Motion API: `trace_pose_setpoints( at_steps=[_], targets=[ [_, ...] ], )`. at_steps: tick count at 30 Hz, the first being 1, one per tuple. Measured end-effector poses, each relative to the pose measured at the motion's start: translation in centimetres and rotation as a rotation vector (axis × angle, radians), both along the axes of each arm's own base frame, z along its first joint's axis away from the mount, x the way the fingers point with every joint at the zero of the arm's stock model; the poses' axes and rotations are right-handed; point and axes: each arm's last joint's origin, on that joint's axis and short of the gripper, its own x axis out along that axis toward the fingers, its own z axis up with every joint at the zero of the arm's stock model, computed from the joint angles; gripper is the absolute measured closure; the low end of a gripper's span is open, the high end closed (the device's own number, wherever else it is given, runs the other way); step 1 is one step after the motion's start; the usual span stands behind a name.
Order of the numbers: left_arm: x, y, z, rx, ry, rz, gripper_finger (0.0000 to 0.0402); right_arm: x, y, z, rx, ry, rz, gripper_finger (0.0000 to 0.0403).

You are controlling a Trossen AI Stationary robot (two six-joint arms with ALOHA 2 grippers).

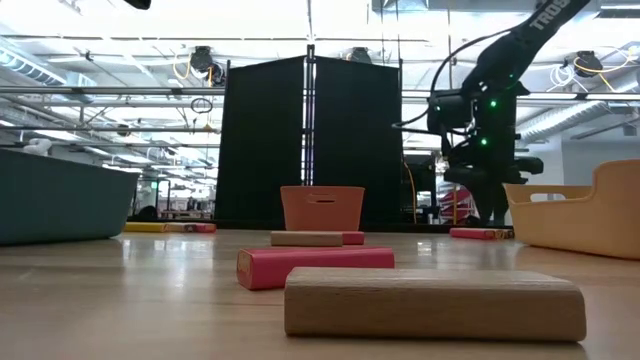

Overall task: Sort blocks
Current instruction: Adjust the top right orange block

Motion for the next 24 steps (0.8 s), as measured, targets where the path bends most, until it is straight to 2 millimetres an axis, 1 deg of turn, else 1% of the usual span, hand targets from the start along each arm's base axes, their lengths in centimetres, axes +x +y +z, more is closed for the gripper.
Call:
trace_pose_setpoints(
  at_steps=[12, 18, 24],
  targets=[
    [0.0, 0.0, 0.0, -0.007, 0.001, 0.001, 0.0187, 0.3, -0.3, -0.3, -0.027, -0.04, 0.001, 0.0232],
    [0.0, 0.0, 0.0, -0.006, 0.001, 0.001, 0.0187, 0.4, -0.7, -1.2, -0.008, -0.016, -0.035, 0.0232],
    [0.0, 0.0, 0.0, -0.006, 0.001, 0.001, 0.0187, 0.6, -0.9, -1.9, 0.005, 0.007, -0.031, 0.0235]
  ],
)
